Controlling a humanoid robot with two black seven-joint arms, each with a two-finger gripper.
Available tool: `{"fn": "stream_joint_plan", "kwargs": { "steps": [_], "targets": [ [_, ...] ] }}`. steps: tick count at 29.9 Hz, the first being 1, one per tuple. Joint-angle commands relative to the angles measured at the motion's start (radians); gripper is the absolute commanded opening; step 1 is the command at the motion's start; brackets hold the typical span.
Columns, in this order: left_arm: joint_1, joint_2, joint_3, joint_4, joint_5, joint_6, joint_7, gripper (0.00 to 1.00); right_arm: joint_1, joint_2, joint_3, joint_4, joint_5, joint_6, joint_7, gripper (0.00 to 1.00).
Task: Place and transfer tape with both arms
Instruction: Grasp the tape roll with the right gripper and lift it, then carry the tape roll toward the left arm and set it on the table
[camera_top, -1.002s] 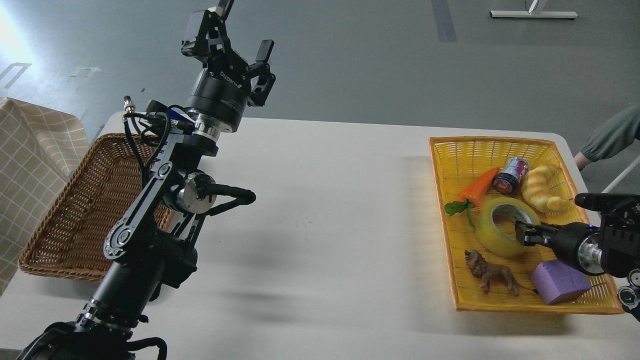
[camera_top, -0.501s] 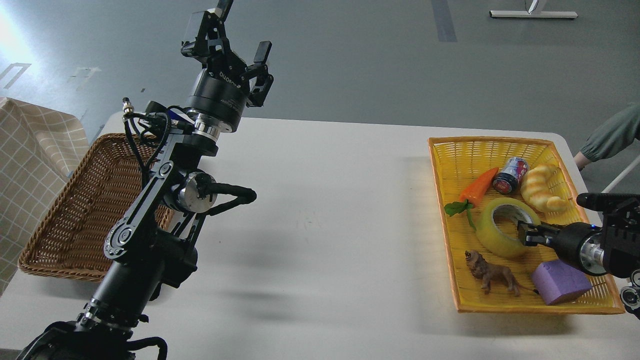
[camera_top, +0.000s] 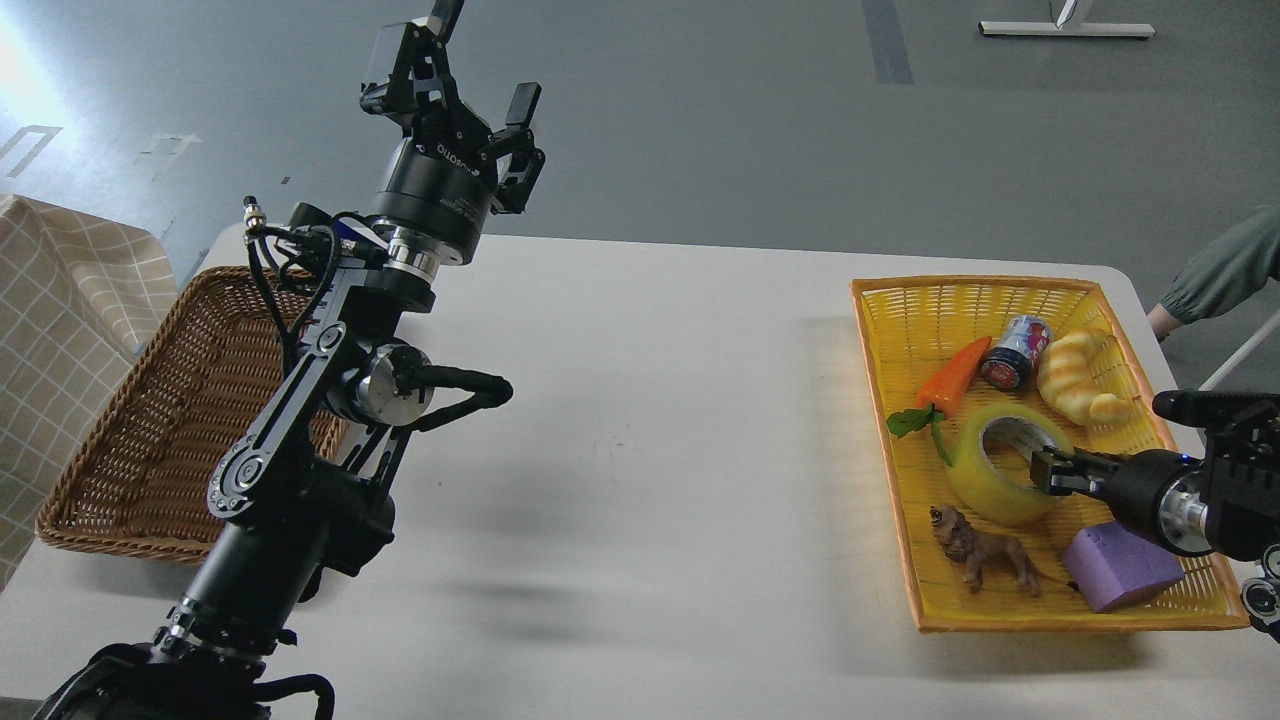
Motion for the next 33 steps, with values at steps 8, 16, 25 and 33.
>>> {"fn": "stream_joint_plan", "kwargs": {
  "steps": [8, 16, 25, 33],
  "targets": [
    [0.0, 0.0, 0.001, -0.001, -0.002, 0.0, 0.0, 0.99, 0.027, -0.092, 0.026, 0.072, 0.029, 0.0, 0.022, 0.13],
    [0.0, 0.0, 0.001, -0.001, -0.002, 0.0, 0.0, 0.99, 0.159, -0.101, 0.026, 0.067, 0.05, 0.0, 0.036, 0.13],
    [0.009, 0.0, -0.001, -0.001, -0.003, 0.0, 0.0, 0.99, 0.426, 0.044, -0.02, -0.02, 0.066, 0.0, 0.036, 0.13],
    [0.008, 0.0, 0.002, -0.001, -0.002, -0.003, 0.0, 0.99, 0.656, 0.314, -0.235, -0.25, 0.056, 0.0, 0.036, 0.1]
  ]
}}
